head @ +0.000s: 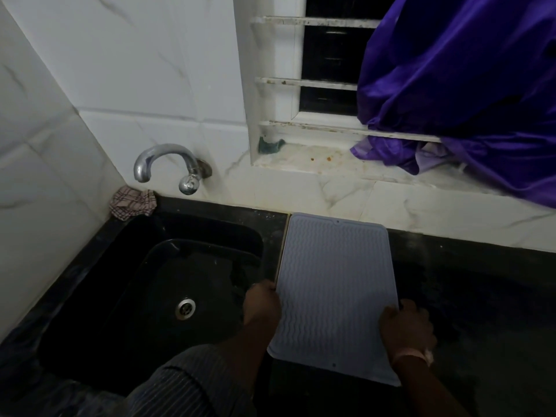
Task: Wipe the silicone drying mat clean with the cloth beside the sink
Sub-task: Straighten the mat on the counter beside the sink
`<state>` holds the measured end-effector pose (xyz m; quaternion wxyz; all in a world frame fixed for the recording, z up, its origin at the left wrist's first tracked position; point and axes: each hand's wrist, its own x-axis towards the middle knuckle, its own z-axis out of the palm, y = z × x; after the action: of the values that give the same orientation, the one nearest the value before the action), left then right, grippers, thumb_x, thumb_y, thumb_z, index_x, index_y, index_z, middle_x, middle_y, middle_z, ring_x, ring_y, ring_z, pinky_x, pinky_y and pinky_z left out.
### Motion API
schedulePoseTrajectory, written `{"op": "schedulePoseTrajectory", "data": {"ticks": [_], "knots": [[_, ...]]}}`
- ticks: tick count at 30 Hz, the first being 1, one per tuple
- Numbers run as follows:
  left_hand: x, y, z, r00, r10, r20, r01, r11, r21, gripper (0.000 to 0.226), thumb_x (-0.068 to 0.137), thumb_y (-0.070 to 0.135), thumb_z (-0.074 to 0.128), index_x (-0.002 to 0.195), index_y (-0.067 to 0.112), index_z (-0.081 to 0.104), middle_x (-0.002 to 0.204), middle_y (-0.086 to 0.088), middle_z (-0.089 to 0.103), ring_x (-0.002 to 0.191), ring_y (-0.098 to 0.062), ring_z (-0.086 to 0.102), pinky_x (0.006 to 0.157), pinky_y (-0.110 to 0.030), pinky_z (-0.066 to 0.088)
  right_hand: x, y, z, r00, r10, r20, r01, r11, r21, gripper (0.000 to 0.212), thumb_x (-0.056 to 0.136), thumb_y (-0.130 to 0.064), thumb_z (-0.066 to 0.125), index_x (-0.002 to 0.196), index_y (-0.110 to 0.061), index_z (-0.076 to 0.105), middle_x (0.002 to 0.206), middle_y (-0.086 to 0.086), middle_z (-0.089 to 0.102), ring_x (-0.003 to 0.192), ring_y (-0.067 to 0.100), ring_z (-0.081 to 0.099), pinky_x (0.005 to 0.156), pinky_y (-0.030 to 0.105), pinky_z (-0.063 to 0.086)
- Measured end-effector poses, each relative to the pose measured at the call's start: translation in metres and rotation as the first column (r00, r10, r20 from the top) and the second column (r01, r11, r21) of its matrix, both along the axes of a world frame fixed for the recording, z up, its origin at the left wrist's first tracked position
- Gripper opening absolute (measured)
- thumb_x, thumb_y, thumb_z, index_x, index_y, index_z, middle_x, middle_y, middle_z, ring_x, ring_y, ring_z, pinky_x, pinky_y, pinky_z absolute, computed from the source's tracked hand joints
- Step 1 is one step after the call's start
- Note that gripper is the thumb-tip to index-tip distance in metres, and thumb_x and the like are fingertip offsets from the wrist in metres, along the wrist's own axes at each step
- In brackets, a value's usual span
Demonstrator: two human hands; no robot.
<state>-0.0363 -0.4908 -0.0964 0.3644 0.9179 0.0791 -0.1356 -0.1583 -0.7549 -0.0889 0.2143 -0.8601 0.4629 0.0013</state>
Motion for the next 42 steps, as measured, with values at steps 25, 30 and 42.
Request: {"op": "schedulePoseTrajectory", "data": {"ticks": [25,30,42], "knots": [[0.108,-0.078,-0.012,0.995,0.045,0.088,-0.057,0.988,0.141,0.014,0.101,0.021,0.053,0.095,0.018,0.065,0.093,-0.002,0.065,0.083,-0.016,0.062,0.077,-0.039,0.058,0.181,-0.070,-0.001,0.999,-0.034,-0.003,0.034,0.995,0.093,0.036,0.105,-0.026,0.043,0.126,0.003,0.047,0.125,0.026,0.058,0.109,0.045,0.060,0.082,0.046,0.050],[0.108,-0.091,-0.005,0.995,0.081,-0.052,-0.066,0.966,0.251,0.020,0.104,0.020,0.050,0.113,0.009,0.063,0.108,-0.009,0.068,0.095,-0.020,0.066,0.081,-0.033,0.058,0.171,-0.068,0.000,0.999,0.024,-0.021,-0.021,0.988,0.152,0.028,0.106,-0.025,0.039,0.123,-0.003,0.043,0.109,0.023,0.066,0.092,0.039,0.066,0.072,0.041,0.049],[0.123,-0.085,0.004,0.968,0.157,-0.195,-0.112,0.968,0.222,0.023,0.105,0.019,0.049,0.112,0.004,0.066,0.112,-0.013,0.068,0.100,-0.024,0.067,0.080,-0.032,0.056,0.178,-0.076,0.002,0.993,-0.019,0.118,-0.003,0.984,0.178,0.025,0.107,-0.022,0.039,0.119,0.000,0.045,0.110,0.026,0.064,0.093,0.039,0.065,0.067,0.036,0.041]]}}
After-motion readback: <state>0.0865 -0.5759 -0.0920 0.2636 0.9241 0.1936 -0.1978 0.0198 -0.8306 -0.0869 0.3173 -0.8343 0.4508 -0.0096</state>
